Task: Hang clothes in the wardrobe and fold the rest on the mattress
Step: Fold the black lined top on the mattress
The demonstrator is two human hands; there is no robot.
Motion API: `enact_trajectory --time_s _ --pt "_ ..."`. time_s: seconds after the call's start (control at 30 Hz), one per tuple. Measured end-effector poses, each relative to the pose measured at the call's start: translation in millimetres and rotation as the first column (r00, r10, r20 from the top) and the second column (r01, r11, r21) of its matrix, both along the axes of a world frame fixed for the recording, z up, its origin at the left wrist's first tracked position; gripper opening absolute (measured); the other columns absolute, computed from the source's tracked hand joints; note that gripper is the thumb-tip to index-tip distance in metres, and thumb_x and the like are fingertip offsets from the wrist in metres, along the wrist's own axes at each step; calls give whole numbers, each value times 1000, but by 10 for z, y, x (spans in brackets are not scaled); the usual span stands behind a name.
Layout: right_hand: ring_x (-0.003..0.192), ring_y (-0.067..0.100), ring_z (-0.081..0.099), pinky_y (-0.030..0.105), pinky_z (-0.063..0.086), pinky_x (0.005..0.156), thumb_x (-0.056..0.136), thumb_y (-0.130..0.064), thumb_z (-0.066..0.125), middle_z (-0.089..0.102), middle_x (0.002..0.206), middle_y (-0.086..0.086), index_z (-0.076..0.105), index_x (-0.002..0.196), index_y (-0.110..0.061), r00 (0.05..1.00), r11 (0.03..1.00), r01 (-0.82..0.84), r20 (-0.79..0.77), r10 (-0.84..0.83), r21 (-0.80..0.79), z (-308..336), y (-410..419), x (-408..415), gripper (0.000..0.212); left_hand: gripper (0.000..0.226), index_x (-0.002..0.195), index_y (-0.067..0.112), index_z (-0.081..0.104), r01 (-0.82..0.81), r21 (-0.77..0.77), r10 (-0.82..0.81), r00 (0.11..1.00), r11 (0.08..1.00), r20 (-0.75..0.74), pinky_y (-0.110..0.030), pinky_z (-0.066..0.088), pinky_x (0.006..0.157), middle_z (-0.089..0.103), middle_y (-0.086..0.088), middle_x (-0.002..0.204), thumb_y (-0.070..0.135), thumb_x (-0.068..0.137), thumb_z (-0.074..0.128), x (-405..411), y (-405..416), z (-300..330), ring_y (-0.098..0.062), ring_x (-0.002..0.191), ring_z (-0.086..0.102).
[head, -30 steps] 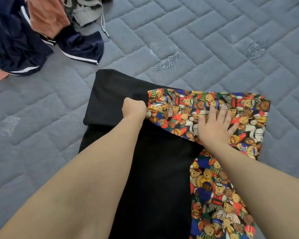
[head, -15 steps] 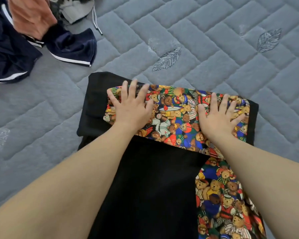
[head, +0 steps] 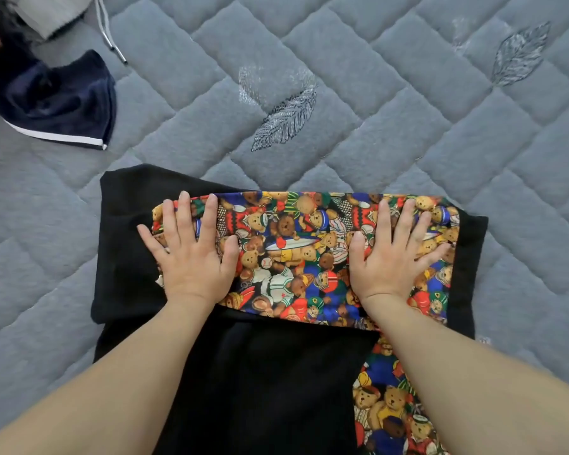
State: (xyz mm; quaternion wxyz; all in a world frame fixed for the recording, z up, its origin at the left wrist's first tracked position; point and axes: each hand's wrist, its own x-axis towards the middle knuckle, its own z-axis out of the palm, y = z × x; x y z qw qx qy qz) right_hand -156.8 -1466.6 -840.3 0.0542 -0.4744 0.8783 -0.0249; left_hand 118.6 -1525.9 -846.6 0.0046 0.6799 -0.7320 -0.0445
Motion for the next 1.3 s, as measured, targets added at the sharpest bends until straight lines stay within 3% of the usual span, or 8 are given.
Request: enact_trajectory --time_s 0.3,0.4,0.47,0.53,0.63,0.8,0.93,1.3 --pt "152 30 -1 70 -4 113 93 -57 20 9 165 5 22 156 -28 999 999 -33 27 33 0 169 -7 8 69 68 157 33 17 53 17 -53 998 998 -17 -68 -9 114 11 -11 164 58 95 27 -19 -43 115 -31 152 1" --pt "152 26 3 62 -9 116 94 -54 26 14 164 5 24 155 -25 996 993 -53 65 60 -103 296 -2 -194 67 61 150 26 35 88 -72 -89 996 994 -3 -61 -14 114 34 -12 150 53 96 39 124 -135 251 -31 145 23" --pt "150 27 13 58 -9 116 96 -50 31 29 159 6 34 151 -21 999 989 -9 37 15 -145 380 -40 -488 62 44 122 10 58 66 -183 -58 997 981 50 -63 15 116 57 -18 120 42 98 40 316 -248 378 -39 117 51" --pt "139 31 33 59 4 117 96 -48 34 50 141 10 53 135 -16 999 992 -16 -30 12 -129 463 -64 -792 53 43 85 3 58 119 -203 -95 988 972 122 -55 49 76 61 -22 83 36 100 33 501 -308 506 -42 76 56" --pt "111 36 46 50 28 103 96 -44 38 56 114 12 65 111 -14 962 967 -248 -129 239 -58 523 -11 -987 43 47 70 4 52 168 -117 -142 969 979 202 -38 33 49 57 -22 64 34 100 31 743 -298 609 -39 57 53" --pt "115 37 44 45 24 100 96 -30 54 52 121 14 63 111 -12 943 945 -325 -69 326 29 516 -178 -948 25 29 92 -5 56 61 -117 -23 952 991 307 -54 40 79 57 -29 93 22 99 47 784 -126 600 -45 86 53" --pt "143 33 21 50 5 116 100 -37 40 30 154 15 42 138 -16 962 963 -270 -46 270 12 431 -65 -715 44 50 138 9 42 137 -170 -114 984 976 141 -60 6 117 37 -20 142 40 100 38 329 70 615 -41 134 34" --pt "152 25 -4 72 1 110 99 -62 9 -4 166 -2 -2 157 -31 998 981 10 62 -22 195 199 1600 -49 67 68 158 36 5 92 147 -99 994 985 41 -50 -20 116 2 -3 167 67 98 9 195 785 337 -24 153 -7"
